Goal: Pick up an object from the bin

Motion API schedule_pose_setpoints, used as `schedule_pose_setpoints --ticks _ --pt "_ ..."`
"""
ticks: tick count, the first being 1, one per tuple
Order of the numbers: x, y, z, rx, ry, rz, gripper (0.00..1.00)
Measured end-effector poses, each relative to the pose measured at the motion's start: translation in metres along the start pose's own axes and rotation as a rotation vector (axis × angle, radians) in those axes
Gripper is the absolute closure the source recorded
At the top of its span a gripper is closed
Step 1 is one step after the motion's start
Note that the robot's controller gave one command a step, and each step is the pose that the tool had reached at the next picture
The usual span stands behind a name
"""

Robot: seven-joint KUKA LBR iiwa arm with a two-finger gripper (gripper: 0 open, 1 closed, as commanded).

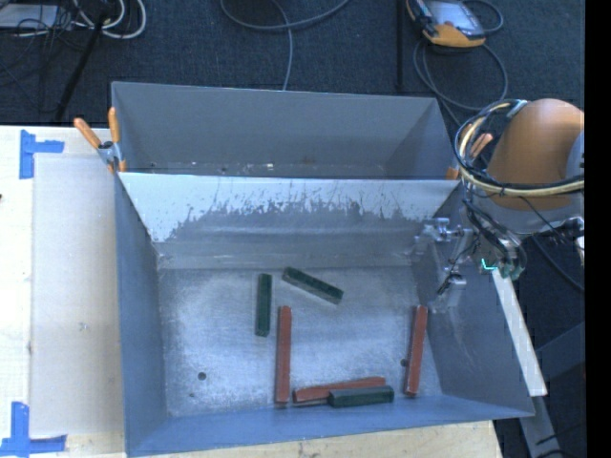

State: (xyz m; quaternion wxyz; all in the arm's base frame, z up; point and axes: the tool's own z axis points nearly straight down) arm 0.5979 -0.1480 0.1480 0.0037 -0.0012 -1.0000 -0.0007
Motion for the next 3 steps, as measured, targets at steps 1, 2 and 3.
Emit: schedule_pose_setpoints --ticks 1,2,3 --pt "0.047 0.007 0.077 -0.001 -0.001 -0.388 0.00" --pt "0.044 0.009 0.074 0.000 -0.007 -0.391 1.00" --pt "0.034 0.032 -0.064 0.006 -0.017 -0.441 1.00"
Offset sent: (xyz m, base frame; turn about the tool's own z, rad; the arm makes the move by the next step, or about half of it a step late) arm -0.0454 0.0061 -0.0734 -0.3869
